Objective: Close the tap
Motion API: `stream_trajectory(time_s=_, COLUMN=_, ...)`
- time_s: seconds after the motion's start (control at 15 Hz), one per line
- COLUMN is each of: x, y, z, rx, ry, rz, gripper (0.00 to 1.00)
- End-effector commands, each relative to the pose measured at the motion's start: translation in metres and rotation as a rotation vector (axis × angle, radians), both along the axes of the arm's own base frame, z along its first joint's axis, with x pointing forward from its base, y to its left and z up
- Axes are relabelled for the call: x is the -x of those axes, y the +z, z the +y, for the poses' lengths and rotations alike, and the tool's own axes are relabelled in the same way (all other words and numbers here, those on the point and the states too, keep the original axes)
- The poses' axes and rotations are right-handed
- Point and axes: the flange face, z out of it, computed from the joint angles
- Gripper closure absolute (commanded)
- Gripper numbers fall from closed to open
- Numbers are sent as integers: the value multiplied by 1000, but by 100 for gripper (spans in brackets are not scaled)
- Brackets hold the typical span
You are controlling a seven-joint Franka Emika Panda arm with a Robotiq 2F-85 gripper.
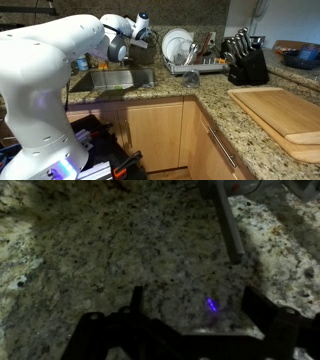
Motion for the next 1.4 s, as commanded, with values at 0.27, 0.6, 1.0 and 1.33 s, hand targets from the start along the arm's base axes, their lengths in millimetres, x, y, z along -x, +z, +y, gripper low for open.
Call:
stream_trajectory(time_s=0.27, x=0, y=-1, z=-14, rx=227, ry=-28, rz=93, gripper=0)
stream_trajectory(time_s=0.6, x=5, y=1, z=-11, rx=273, ry=-34, rz=92, gripper=0)
stream_trajectory(time_s=1.0, x=3, y=9, z=-19, rx=322, ry=-51, rz=108, gripper=0)
stream_trajectory(time_s=1.33, x=5, y=30, z=-34, rx=431, ry=-100, rz=158, gripper=0)
